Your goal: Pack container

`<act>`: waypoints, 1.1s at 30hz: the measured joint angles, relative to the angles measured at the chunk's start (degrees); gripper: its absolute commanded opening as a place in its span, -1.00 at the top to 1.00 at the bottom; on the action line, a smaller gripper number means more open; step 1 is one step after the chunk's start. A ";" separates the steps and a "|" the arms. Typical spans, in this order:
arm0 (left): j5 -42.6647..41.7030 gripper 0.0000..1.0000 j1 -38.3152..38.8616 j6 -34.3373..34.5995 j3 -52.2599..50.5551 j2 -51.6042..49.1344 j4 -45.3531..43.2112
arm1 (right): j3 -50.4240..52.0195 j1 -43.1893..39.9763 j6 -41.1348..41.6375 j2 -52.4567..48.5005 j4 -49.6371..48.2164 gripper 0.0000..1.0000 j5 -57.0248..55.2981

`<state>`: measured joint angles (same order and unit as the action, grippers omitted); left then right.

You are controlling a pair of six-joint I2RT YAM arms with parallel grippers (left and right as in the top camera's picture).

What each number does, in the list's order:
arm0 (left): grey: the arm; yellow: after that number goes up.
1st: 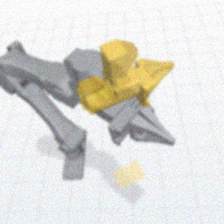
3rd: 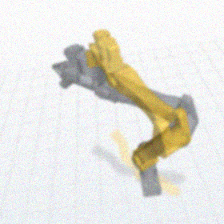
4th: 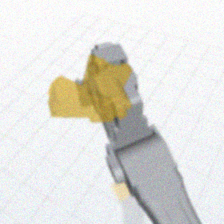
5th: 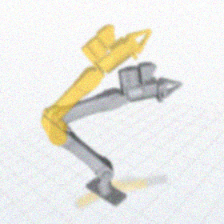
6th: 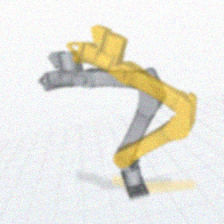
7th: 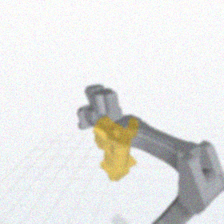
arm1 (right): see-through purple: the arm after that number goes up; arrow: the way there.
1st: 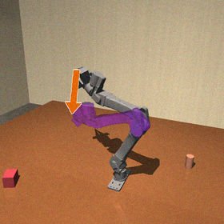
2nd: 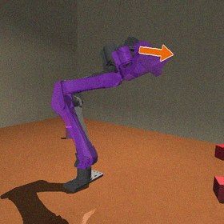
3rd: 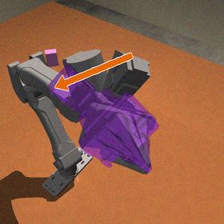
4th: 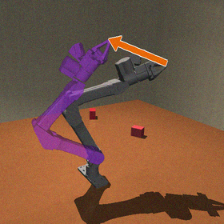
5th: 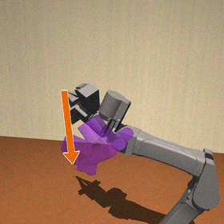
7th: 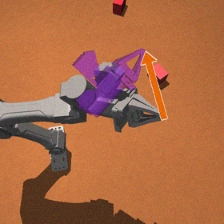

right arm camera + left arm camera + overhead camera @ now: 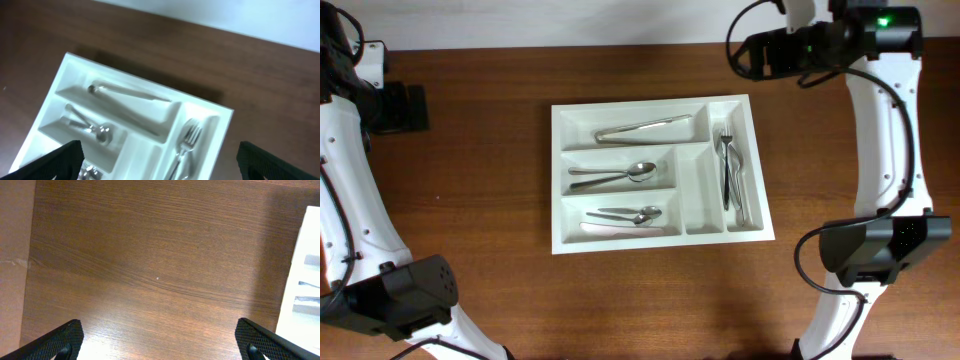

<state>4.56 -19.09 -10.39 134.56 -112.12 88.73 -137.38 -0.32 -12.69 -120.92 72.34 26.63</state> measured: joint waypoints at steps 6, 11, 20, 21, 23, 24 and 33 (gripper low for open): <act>0.00 -0.99 0.00 0.00 0.00 0.00 0.00 | 0.00 1.51 -0.02 0.00 0.98 -0.97 0.00; 0.02 -0.98 0.00 0.00 0.02 0.00 0.00 | 0.00 0.37 -0.07 0.00 -6.08 -0.97 0.00; 0.00 -0.98 0.00 -0.02 0.00 0.00 -0.02 | 0.11 -0.83 -10.19 7.23 -15.04 -0.97 -0.90; 0.00 -0.98 0.00 0.00 0.02 0.00 -0.02 | 0.11 -0.83 -11.19 9.60 -15.13 -0.98 -1.16; 0.00 -0.98 0.00 0.00 0.02 0.00 -0.02 | 0.15 -0.96 -12.79 15.06 -15.32 -0.98 -1.99; 0.00 -0.98 0.00 0.00 0.02 0.00 -0.02 | 0.28 -1.07 -13.31 18.29 -15.47 -0.97 -2.45; 0.00 -0.98 0.00 0.00 0.00 0.00 0.00 | 16.70 -1.42 -15.61 47.78 -16.79 -0.97 -5.44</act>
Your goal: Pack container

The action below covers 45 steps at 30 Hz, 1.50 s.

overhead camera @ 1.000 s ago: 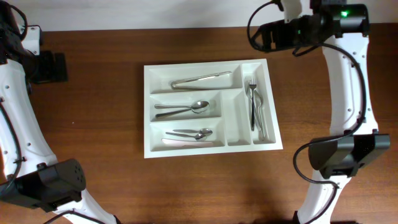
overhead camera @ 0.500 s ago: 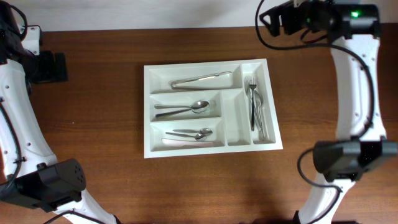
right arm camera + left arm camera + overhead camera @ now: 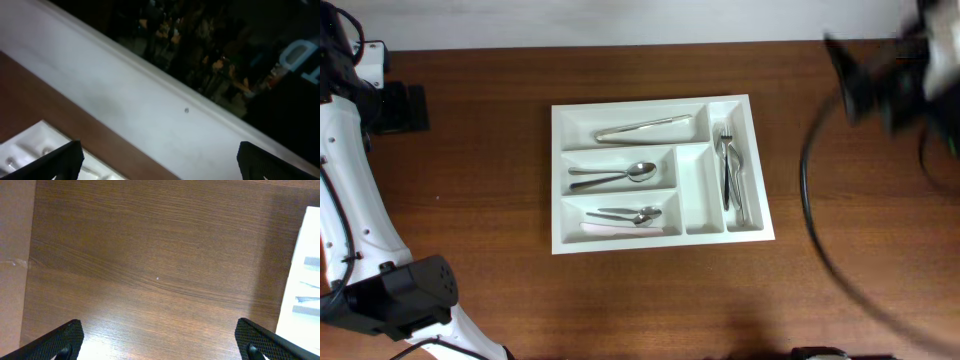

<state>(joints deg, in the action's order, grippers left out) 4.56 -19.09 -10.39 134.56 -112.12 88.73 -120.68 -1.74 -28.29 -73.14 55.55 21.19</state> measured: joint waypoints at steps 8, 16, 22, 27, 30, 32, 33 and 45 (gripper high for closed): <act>0.00 -0.98 0.00 0.04 0.00 0.00 0.00 | 36.44 0.00 -0.24 23.02 -4.24 -0.97 -0.59; -0.02 -0.98 0.00 0.20 0.00 0.00 0.00 | 71.36 0.00 -0.13 53.53 -12.50 -0.97 -0.04; -0.02 -0.98 0.00 0.20 0.02 0.00 -0.13 | 90.40 0.00 -0.15 69.79 -16.44 -0.97 0.50; 0.00 -0.98 0.00 0.20 0.02 0.00 -0.09 | 98.18 0.00 -0.20 72.13 -19.43 -0.97 0.98; 0.00 -0.98 0.00 0.20 0.02 0.00 -0.04 | 101.68 0.00 -0.17 72.19 -24.26 -0.97 1.33; 0.00 -0.98 0.00 0.20 0.00 0.00 -0.04 | 103.93 0.00 -0.17 72.19 -27.65 -0.97 1.40; 0.00 -0.99 0.00 0.20 0.00 0.00 -0.04 | 104.96 0.00 -0.20 72.19 -29.03 -0.97 1.40; 0.02 -0.98 0.00 0.20 0.00 0.00 -0.02 | 115.36 0.00 5.62 72.26 -40.50 -0.97 1.40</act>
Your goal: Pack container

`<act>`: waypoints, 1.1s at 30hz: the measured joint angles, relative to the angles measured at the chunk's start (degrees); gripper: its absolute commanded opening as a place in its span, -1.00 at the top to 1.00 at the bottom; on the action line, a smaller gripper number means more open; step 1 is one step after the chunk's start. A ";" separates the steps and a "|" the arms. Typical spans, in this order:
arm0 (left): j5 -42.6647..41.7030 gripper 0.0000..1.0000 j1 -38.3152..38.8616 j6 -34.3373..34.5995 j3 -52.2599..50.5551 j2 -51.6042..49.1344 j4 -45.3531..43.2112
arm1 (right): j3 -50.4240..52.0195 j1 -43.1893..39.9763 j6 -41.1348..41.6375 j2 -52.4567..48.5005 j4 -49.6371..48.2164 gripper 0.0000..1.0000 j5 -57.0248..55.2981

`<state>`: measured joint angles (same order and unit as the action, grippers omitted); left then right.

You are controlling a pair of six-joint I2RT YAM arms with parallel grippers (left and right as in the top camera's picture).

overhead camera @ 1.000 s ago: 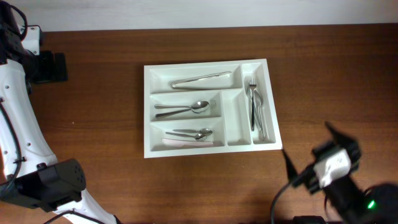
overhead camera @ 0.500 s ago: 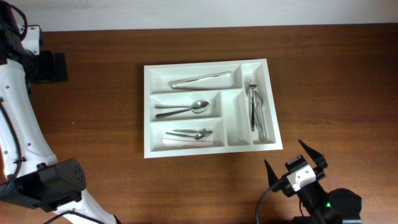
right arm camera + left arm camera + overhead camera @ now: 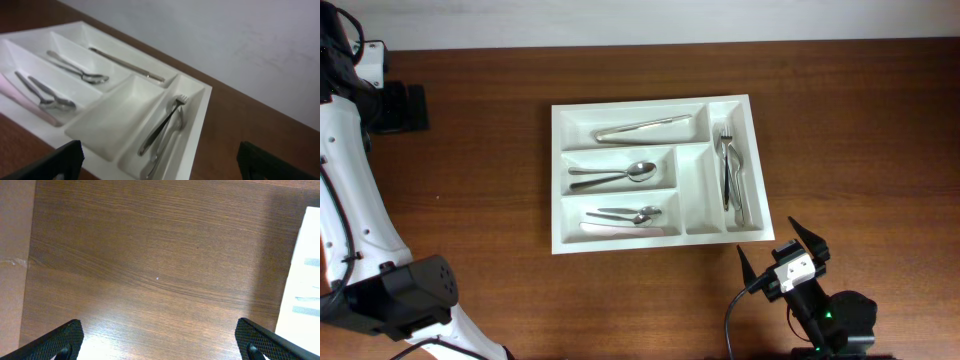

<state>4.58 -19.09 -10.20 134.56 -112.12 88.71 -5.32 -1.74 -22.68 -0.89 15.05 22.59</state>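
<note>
A white cutlery tray (image 3: 557,180) lies mid-table. It holds a long knife (image 3: 645,127) at the back, a spoon (image 3: 620,173) in the middle, small spoons (image 3: 625,214) in front, and forks (image 3: 730,175) along the right side. One small compartment (image 3: 700,190) is bare. My right gripper (image 3: 777,250) stands open at the front right of the tray and holds nothing. In the right wrist view the right gripper (image 3: 160,160) faces the forks (image 3: 162,127) and the tray's rim (image 3: 201,117). My left gripper (image 3: 160,337) is open over bare wood left of the tray.
Dark wooden table top (image 3: 470,200) surrounds the tray. A pale wall (image 3: 225,40) rises behind the table's far edge. The left arm's white link (image 3: 350,190) runs along the left side. A tan strip (image 3: 15,255) borders the table in the left wrist view.
My right arm was a blur at the back right, its camera on the wall and a dark room. Now its gripper sits low at the front right, facing the tray. Left gripper unmoved.
First my right gripper hung open above the tray's back right corner, looking down on it. Then it was at the far back right, turned away from the table. Now it is by the tray's front right corner. The cutlery and my left gripper stayed put.
</note>
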 measured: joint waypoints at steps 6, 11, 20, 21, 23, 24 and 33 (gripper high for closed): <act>-0.02 -0.98 0.00 0.00 0.02 0.00 -0.02 | 0.04 0.00 1.40 0.00 -0.15 -0.97 0.00; -0.02 -0.98 0.00 0.00 0.02 0.00 -0.02 | 0.04 0.00 1.66 0.00 -0.15 -0.97 0.00; -0.02 -0.98 0.00 0.00 0.02 0.00 -0.02 | 0.04 0.00 1.68 0.00 -0.15 -0.97 0.00; -0.02 -0.98 0.00 0.00 0.00 0.00 -0.02 | 0.04 0.00 1.68 0.00 -0.15 -0.97 0.00; -0.02 -0.98 0.00 0.00 0.00 0.00 -0.02 | 0.04 0.00 1.70 0.00 -0.15 -0.97 0.00; -0.02 -0.98 0.00 0.00 0.00 0.00 -0.02 | 0.04 0.00 1.68 0.00 -0.15 -0.97 0.00; -0.02 -0.98 0.00 0.00 0.00 0.00 -0.02 | 0.04 0.00 1.70 0.00 -0.15 -0.97 0.00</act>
